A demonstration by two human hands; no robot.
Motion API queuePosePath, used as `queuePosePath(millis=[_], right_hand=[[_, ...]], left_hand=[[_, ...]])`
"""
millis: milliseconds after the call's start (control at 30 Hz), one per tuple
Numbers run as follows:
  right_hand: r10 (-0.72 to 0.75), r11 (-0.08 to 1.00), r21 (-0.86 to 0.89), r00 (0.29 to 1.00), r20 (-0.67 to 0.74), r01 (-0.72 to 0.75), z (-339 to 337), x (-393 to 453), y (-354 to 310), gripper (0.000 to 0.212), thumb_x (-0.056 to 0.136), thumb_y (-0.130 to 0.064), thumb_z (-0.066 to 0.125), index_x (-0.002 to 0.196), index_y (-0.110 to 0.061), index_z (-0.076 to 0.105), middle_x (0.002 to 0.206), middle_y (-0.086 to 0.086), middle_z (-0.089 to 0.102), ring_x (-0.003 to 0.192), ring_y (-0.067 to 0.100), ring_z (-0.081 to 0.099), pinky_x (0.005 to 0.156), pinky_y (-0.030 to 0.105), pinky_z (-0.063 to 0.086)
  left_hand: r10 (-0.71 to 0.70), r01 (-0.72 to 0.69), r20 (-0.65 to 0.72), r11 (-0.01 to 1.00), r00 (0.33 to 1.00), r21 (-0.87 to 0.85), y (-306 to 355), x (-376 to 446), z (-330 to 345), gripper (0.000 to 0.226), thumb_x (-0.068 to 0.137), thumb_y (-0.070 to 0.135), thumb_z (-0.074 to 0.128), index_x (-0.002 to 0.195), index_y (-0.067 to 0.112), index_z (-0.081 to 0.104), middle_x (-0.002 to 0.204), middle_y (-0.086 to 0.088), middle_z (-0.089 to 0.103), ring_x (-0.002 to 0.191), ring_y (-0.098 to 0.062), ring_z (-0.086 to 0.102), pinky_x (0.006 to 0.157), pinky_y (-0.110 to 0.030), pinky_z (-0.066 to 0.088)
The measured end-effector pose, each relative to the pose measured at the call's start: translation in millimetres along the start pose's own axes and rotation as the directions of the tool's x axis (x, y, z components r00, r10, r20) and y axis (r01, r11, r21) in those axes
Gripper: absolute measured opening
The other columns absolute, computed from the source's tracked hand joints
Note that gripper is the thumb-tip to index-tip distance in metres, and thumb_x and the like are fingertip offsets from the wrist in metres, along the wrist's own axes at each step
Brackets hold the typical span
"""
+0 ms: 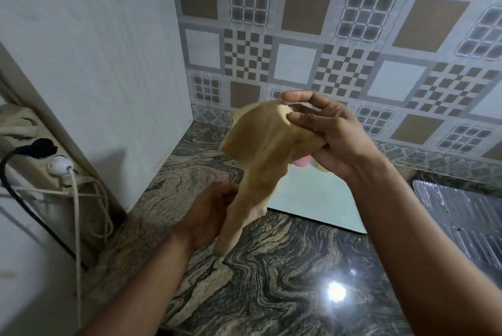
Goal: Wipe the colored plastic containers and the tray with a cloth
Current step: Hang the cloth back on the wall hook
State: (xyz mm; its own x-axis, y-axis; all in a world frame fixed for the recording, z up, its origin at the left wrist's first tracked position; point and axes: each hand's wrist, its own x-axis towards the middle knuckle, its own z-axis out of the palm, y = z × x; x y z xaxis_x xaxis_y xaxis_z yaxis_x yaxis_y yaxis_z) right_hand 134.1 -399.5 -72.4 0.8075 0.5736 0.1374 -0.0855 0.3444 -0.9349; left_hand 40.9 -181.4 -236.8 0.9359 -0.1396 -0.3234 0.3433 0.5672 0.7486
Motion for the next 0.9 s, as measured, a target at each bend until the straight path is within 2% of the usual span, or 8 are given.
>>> queuePosePath(millis=[100,200,367,533,633,700,800,900], right_hand=[[-0.012,1.0,-0.012,0.998,-0.069,0.011,-14.1,-5.9,4.9,0.028,0.093,0.007,0.06,0.109,-0.011,0.072,0.099,0.009,0.069,0.083,0.02,0.068,0.07,0.031,0.057],[0.005,0.999,-0.045,0.978,-0.21,-0.015,-33.7,-14.4,17.4,0.029,0.087,0.008,0.064,0.101,-0.015,0.075,0.095,0.002,0.071,0.081,0.016,0.067,0.067,0.026,0.055],[0.071,0.989,-0.092,0.912,-0.405,-0.118,-59.4,-34.4,56.4,0.034,0.089,0.015,0.061,0.097,-0.015,0.075,0.085,0.001,0.069,0.068,0.01,0.063,0.056,0.021,0.048],[0.209,0.978,0.079,0.865,-0.457,-0.195,-48.1,-32.3,91.9,0.033,0.091,0.018,0.056,0.097,-0.011,0.071,0.072,0.001,0.065,0.063,0.013,0.061,0.049,0.02,0.05],[0.182,0.983,0.072,0.897,-0.403,-0.168,-32.2,-20.7,88.0,0.032,0.09,0.015,0.06,0.1,-0.012,0.074,0.084,0.007,0.068,0.073,0.019,0.064,0.06,0.026,0.054],[0.096,0.991,-0.061,0.955,-0.281,-0.118,-14.7,-11.6,76.6,0.031,0.089,0.015,0.063,0.104,-0.01,0.074,0.086,0.009,0.071,0.076,0.019,0.066,0.066,0.026,0.053],[0.005,0.944,-0.33,1.0,-0.029,-0.014,15.5,5.3,62.3,0.029,0.087,0.015,0.07,0.106,-0.007,0.074,0.09,0.008,0.072,0.082,0.018,0.069,0.073,0.025,0.058],[0.004,0.795,-0.602,0.992,0.128,0.075,33.5,17.2,55.1,0.023,0.088,0.011,0.073,0.108,0.003,0.071,0.098,0.009,0.075,0.092,0.027,0.075,0.087,0.036,0.061]], left_hand=[[0.001,-0.002,-0.041,1.0,0.999,-0.024,3.7,-6.9,-1.9,0.036,0.095,0.027,0.067,0.119,0.002,0.074,0.111,-0.019,0.073,0.102,-0.029,0.07,0.095,-0.043,0.056],[0.118,-0.116,-0.109,0.993,0.987,0.02,17.6,-10.9,-5.1,0.022,0.097,0.025,0.064,0.111,0.01,0.074,0.103,-0.013,0.074,0.091,-0.022,0.074,0.077,-0.033,0.063],[0.361,-0.323,-0.065,0.89,0.93,0.323,60.2,-26.7,-1.0,0.007,0.093,0.02,0.068,0.096,0.015,0.071,0.089,-0.002,0.07,0.081,-0.014,0.067,0.072,-0.023,0.057],[0.422,-0.332,0.013,0.694,0.907,0.639,96.5,-39.5,4.0,0.013,0.104,0.016,0.061,0.098,0.006,0.066,0.088,-0.006,0.068,0.084,-0.021,0.062,0.078,-0.035,0.049],[0.385,-0.171,-0.075,0.565,0.92,0.807,103.0,-36.4,-8.8,0.004,0.097,0.026,0.067,0.093,0.025,0.066,0.091,-0.002,0.071,0.085,-0.017,0.065,0.08,-0.036,0.049],[0.382,-0.04,-0.117,0.379,0.917,0.925,99.6,-34.4,-15.7,0.032,0.076,0.049,0.069,0.105,0.043,0.057,0.121,0.006,0.069,0.11,-0.012,0.066,0.097,-0.041,0.053],[0.446,-0.266,0.13,0.256,0.885,0.93,90.2,-30.8,4.3,0.081,0.075,0.045,0.072,0.148,0.042,0.037,0.161,0.011,0.038,0.149,-0.006,0.038,0.119,-0.041,0.037],[0.363,-0.454,0.343,0.288,0.866,0.843,88.5,-19.5,39.1,0.098,0.077,0.03,0.079,0.16,0.033,0.028,0.166,0.013,0.036,0.154,-0.003,0.032,0.123,-0.038,0.032]])
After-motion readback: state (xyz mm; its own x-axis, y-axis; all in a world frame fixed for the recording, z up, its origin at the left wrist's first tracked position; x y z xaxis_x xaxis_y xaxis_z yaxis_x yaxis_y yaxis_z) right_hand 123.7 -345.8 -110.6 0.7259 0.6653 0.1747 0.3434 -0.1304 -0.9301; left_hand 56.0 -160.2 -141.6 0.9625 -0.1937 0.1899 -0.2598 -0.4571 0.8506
